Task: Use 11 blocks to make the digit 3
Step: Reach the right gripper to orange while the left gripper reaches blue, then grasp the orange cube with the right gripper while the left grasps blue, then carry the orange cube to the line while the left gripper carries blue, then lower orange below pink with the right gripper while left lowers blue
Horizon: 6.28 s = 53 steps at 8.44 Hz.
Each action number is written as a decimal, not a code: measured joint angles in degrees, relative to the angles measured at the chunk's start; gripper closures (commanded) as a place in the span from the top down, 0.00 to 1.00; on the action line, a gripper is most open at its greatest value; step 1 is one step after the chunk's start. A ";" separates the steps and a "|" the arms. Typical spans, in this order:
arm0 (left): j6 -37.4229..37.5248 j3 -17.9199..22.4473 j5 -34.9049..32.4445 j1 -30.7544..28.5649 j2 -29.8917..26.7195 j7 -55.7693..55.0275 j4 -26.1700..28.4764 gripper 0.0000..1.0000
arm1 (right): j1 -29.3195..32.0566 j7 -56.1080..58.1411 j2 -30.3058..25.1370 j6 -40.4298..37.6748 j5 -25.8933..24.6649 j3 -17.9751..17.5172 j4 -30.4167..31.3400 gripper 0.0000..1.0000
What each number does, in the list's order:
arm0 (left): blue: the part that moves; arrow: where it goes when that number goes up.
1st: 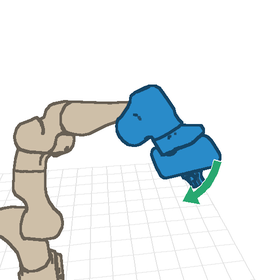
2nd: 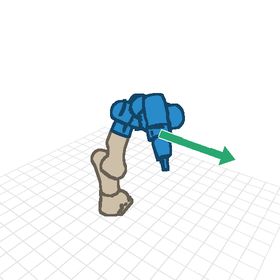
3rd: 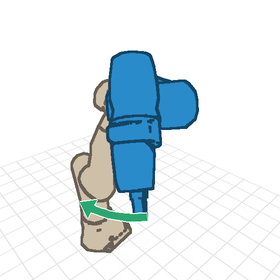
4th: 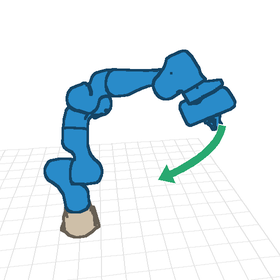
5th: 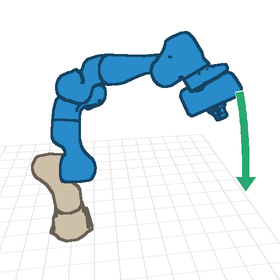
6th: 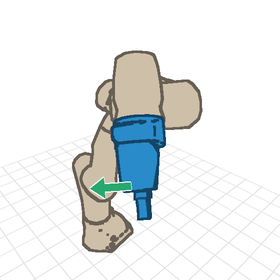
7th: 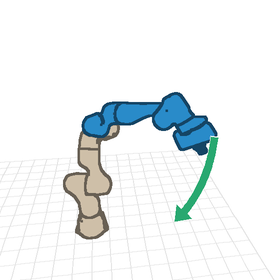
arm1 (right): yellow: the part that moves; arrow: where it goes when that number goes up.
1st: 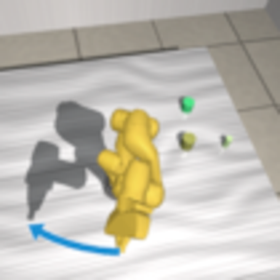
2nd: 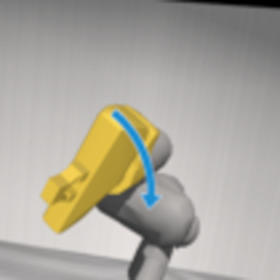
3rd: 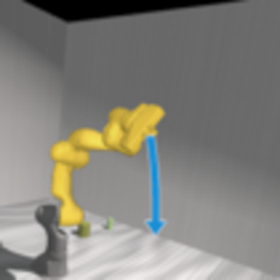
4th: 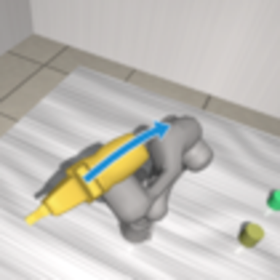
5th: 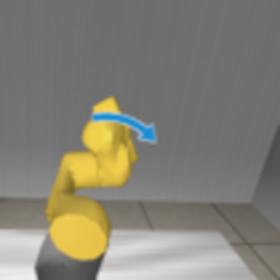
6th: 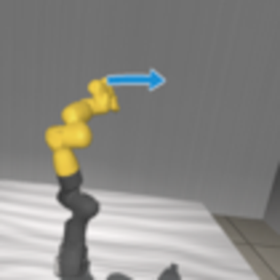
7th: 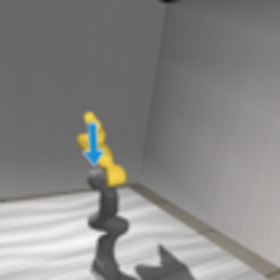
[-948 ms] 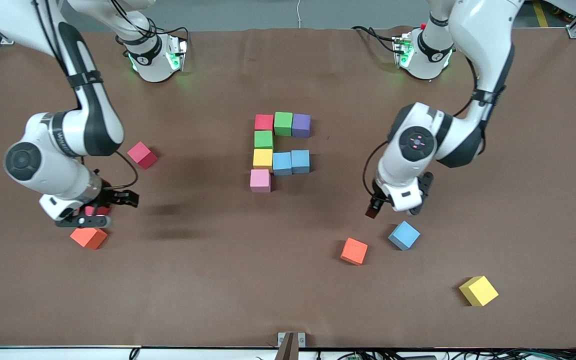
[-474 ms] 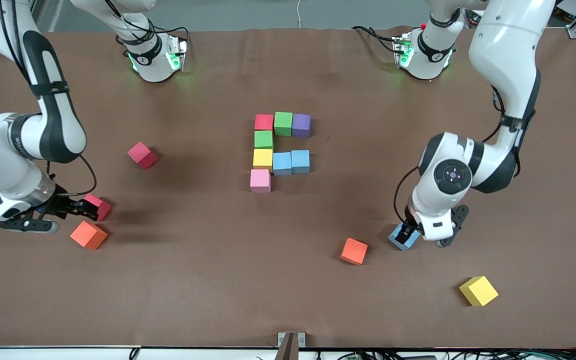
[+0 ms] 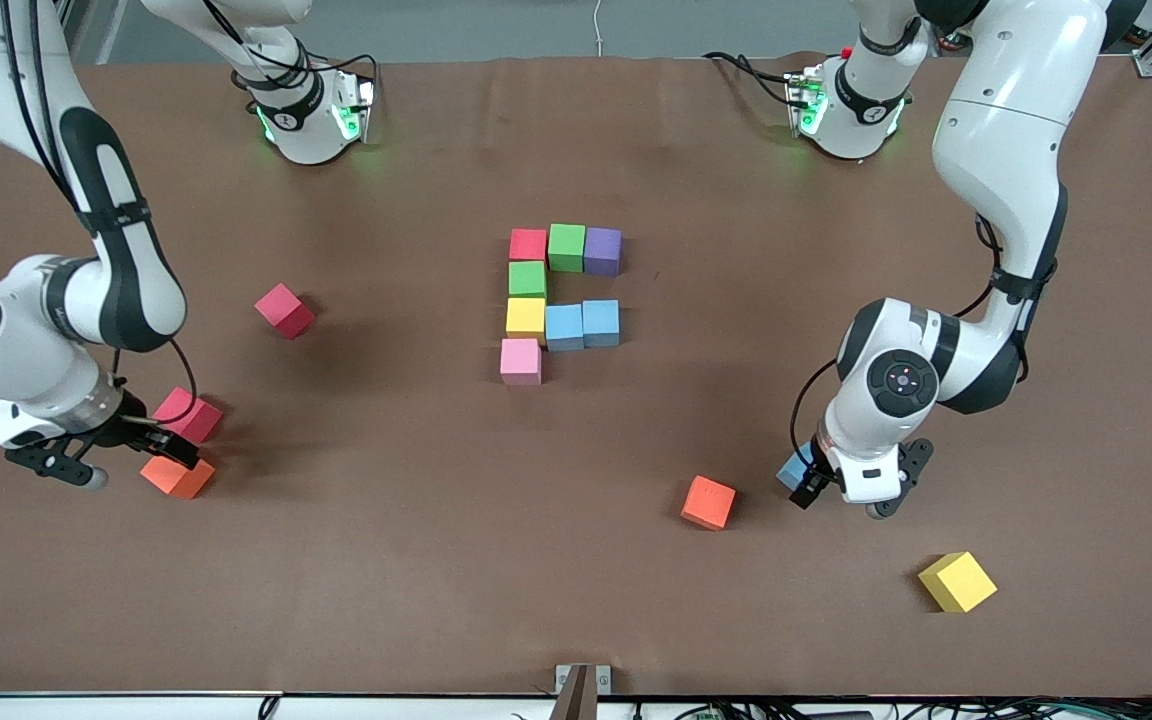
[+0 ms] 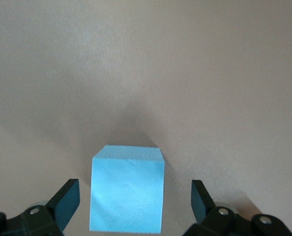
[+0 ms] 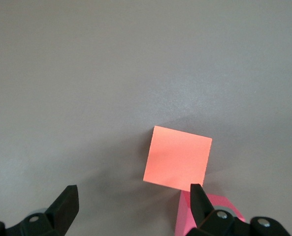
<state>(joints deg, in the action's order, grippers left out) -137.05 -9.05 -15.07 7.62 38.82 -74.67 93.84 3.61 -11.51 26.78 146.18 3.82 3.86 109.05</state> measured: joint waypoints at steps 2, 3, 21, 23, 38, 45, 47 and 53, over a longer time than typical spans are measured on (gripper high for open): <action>-0.55 0.01 -0.93 -0.49 0.96 1.31 -0.01 1.00 | 1.18 -1.43 2.60 0.73 0.19 0.06 -1.64 1.00; -1.40 0.00 -1.00 -0.51 1.57 1.39 -0.01 1.00 | 2.05 -1.45 3.26 1.09 0.37 0.08 -1.93 1.00; 0.43 -1.38 0.72 -1.15 -0.99 0.24 -1.66 0.37 | -3.87 -2.82 7.48 -8.00 1.38 -1.39 -10.92 0.11; 3.38 -2.29 0.79 0.34 -2.61 -5.76 -1.67 0.37 | -10.20 -1.68 4.03 -14.73 1.38 -1.65 -11.11 0.11; 7.03 -5.65 0.84 7.91 -4.29 -30.39 -1.94 0.37 | -42.95 -24.46 7.29 -5.24 1.42 -1.61 -8.92 0.11; 7.07 -5.74 0.84 9.65 -4.29 -35.05 -1.94 0.37 | -43.39 -24.49 9.41 -2.83 1.42 -1.40 -9.07 0.13; 7.07 -5.74 0.85 10.87 -4.14 -38.76 -2.39 0.37 | -43.68 -24.50 9.80 -2.74 1.42 -1.39 -9.09 0.14; 7.07 -5.74 1.65 14.39 -2.37 -42.60 -4.40 0.37 | -43.75 -24.51 9.98 -2.74 1.42 -1.15 -9.09 0.50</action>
<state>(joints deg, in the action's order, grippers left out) -129.98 -14.79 -13.42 22.01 36.45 -117.27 89.44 -40.13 -36.02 36.76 143.44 5.24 2.71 99.96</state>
